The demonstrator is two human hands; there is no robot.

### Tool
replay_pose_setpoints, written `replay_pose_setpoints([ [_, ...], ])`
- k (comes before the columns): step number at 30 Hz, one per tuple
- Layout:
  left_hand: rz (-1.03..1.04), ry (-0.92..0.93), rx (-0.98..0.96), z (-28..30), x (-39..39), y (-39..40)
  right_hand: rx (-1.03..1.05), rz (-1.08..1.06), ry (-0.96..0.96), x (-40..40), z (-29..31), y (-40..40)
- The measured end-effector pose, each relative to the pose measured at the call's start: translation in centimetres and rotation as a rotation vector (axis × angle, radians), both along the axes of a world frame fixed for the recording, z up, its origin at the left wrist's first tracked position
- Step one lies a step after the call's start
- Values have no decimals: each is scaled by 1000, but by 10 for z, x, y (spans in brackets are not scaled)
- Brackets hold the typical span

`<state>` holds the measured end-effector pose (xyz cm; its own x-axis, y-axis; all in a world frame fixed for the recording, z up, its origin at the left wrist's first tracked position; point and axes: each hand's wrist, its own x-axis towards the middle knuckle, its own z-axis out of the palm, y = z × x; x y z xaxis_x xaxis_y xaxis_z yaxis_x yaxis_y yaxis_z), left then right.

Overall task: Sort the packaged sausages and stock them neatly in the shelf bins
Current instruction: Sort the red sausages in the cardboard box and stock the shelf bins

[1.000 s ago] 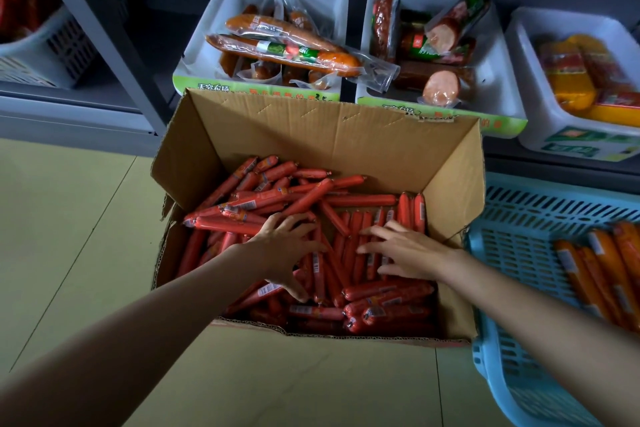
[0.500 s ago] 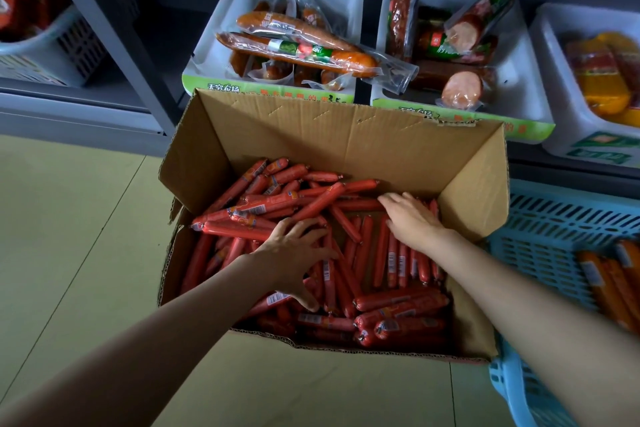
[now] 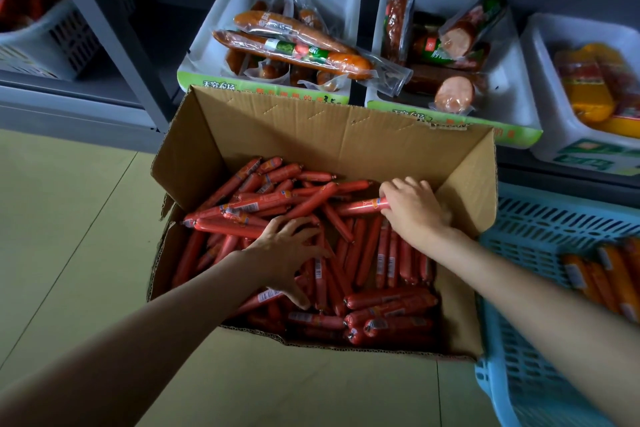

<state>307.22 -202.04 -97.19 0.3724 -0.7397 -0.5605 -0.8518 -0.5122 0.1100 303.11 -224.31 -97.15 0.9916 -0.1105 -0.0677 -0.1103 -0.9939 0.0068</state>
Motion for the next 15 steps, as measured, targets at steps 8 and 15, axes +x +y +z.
replay_pose_setpoints([
  [8,14,-2,72,5,-2,-6,761,-177,-142,-25,86,-9],
  [15,9,-21,101,6,-3,-5,581,90,70,-50,111,7],
])
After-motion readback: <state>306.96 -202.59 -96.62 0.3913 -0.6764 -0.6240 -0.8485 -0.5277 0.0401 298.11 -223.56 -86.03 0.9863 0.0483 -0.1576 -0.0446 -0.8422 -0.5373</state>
